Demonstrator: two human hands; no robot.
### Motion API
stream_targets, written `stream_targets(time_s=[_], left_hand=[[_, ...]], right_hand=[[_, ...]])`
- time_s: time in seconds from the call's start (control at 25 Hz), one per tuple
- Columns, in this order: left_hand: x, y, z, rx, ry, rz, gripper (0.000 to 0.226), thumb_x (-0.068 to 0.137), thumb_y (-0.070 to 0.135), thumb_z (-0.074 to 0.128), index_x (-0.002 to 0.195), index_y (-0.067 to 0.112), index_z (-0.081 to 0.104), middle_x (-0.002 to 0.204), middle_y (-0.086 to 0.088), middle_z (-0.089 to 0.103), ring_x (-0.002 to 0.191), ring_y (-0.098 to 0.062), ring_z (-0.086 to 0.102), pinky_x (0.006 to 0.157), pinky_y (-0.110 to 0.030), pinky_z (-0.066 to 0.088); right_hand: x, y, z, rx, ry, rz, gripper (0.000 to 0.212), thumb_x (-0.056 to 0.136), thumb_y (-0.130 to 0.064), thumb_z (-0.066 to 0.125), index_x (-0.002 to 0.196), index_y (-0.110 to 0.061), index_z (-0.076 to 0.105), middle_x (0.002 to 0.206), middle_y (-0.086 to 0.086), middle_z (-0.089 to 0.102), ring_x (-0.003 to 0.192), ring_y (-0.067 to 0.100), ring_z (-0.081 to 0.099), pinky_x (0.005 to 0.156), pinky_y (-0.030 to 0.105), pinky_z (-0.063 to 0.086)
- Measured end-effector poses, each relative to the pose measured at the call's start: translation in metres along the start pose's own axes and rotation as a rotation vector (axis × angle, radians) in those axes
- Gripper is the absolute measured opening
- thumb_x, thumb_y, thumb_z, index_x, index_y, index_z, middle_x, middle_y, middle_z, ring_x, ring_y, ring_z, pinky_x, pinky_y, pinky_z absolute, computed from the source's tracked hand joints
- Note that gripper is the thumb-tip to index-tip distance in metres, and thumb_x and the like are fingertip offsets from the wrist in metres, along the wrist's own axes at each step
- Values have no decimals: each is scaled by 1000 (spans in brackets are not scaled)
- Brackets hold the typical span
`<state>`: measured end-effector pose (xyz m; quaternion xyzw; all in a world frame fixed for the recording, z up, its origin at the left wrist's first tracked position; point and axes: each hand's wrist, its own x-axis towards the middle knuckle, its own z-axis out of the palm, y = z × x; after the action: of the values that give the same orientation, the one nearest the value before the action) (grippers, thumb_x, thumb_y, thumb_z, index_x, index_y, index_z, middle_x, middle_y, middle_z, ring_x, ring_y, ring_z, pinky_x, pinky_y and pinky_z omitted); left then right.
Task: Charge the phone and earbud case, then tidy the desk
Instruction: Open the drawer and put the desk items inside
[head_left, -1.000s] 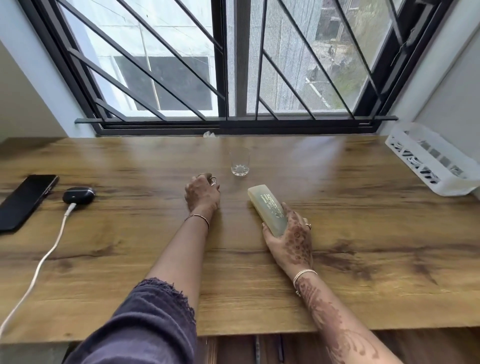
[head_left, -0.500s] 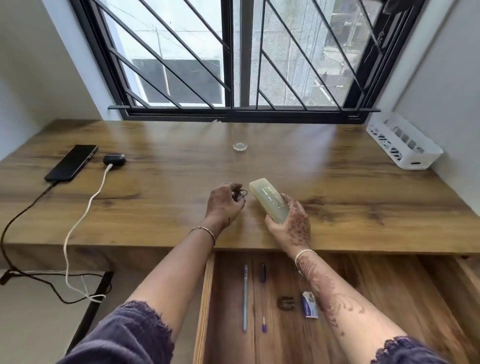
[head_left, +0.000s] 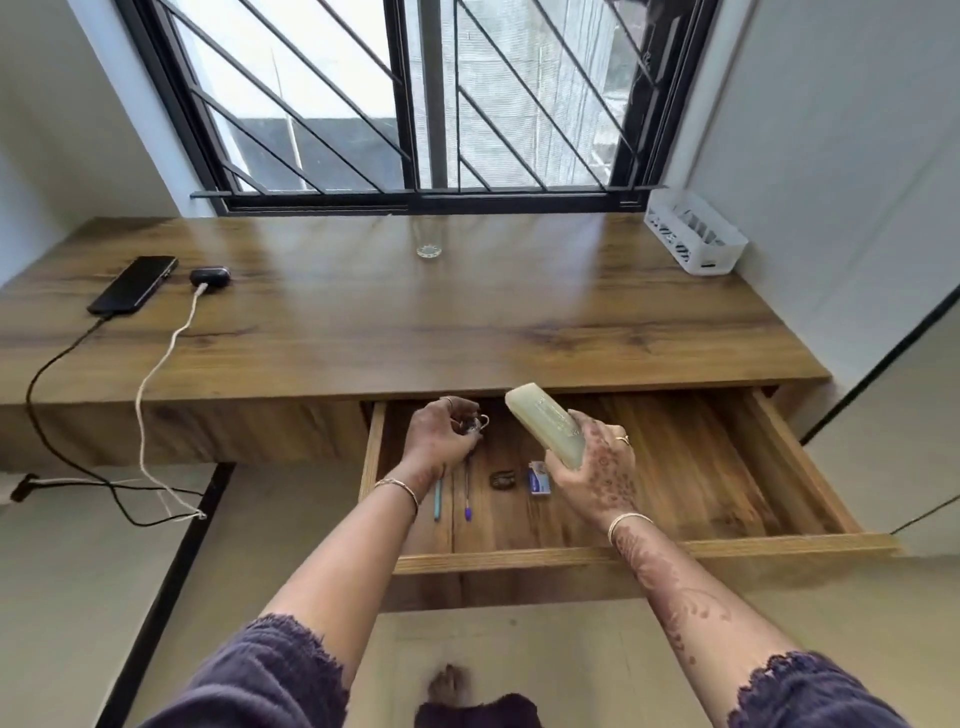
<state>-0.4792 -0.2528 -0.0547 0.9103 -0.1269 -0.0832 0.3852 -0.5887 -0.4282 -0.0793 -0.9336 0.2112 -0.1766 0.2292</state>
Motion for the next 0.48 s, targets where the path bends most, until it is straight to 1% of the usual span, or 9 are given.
stream_targets(time_s=[0.12, 0.2, 0.28, 0.36, 0.48], left_hand=[[-7, -3, 13, 21, -36, 5, 34, 77, 14, 75, 108, 26, 68, 106, 10, 71, 86, -3, 61, 82, -14, 45], [-4, -4, 22, 31, -52, -5, 35, 77, 10, 74, 109, 26, 68, 106, 11, 70, 89, -4, 62, 85, -15, 47], [5, -3, 35, 30, -72, -12, 36, 77, 8, 73, 107, 27, 68, 103, 12, 70, 94, -6, 64, 90, -20, 50], [16, -5, 48, 39, -103, -19, 36, 76, 6, 72, 103, 29, 68, 99, 14, 71, 93, -6, 65, 92, -25, 52], [31, -12, 69, 71, -152, -33, 37, 75, 3, 69, 101, 30, 68, 98, 13, 71, 93, -6, 66, 91, -27, 53]], right_hand=[[-7, 19, -1, -133, -98, 81, 72, 79, -46, 64, 142, -27, 36, 131, -4, 53, 119, 19, 44, 99, 38, 33], [-7, 29, 5, -135, -158, 207, 72, 83, -45, 60, 145, -27, 29, 138, -5, 47, 125, 19, 38, 103, 40, 27], [-1, 37, 13, -109, -178, 336, 69, 85, -44, 59, 145, -25, 30, 141, -3, 44, 129, 21, 34, 104, 42, 23], [7, 41, 22, -78, -213, 444, 67, 84, -41, 61, 142, -22, 32, 143, -1, 41, 132, 23, 31, 103, 40, 22], [17, 43, 37, -54, -278, 617, 73, 85, -39, 62, 143, -14, 27, 149, 6, 33, 139, 26, 25, 107, 41, 21]])
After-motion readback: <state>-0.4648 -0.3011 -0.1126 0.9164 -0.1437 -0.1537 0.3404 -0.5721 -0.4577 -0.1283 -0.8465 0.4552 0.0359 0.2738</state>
